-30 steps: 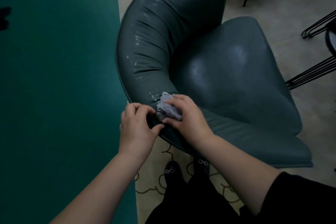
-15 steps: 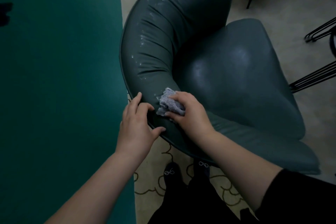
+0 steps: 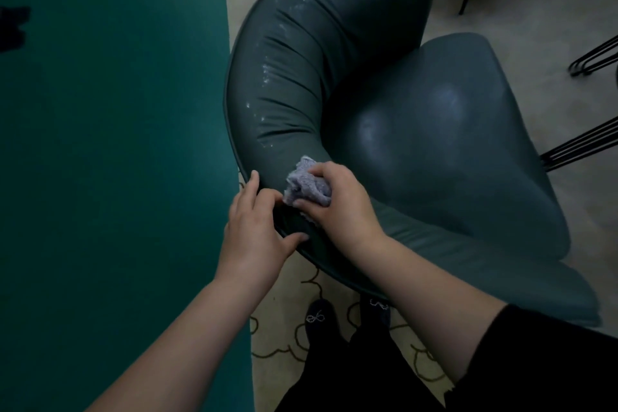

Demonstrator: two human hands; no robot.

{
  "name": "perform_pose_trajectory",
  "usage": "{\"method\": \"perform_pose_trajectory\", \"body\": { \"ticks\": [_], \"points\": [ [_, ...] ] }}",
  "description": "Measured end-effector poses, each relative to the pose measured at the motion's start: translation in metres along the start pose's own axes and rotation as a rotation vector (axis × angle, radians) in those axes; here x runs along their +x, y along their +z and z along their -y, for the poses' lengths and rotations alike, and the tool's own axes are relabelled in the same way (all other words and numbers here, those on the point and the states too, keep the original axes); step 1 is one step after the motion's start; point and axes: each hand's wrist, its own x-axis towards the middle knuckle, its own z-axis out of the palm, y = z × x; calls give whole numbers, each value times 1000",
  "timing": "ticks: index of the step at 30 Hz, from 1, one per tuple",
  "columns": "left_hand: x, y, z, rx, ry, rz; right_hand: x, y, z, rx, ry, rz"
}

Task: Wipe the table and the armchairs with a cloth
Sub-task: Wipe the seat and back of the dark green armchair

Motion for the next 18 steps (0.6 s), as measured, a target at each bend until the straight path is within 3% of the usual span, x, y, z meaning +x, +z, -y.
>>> {"method": "perform_pose_trajectory", "body": {
  "ticks": [4, 8, 10, 13, 18],
  "points": [
    [0, -2, -1, -9, -3, 26, 13, -18, -19, -60, 130, -110],
    [0, -4, 1, -47, 18, 23, 17, -39, -26, 123, 311, -215],
    [1, -4, 2, -50, 12, 11, 17, -33, -13, 207, 253, -144],
    [3, -2, 3, -52, 6, -16, 15, -10, 1, 100, 142, 10],
    [5, -2, 3, -51, 8, -32, 25, -16, -11, 35, 172, 15]
  ]
}}
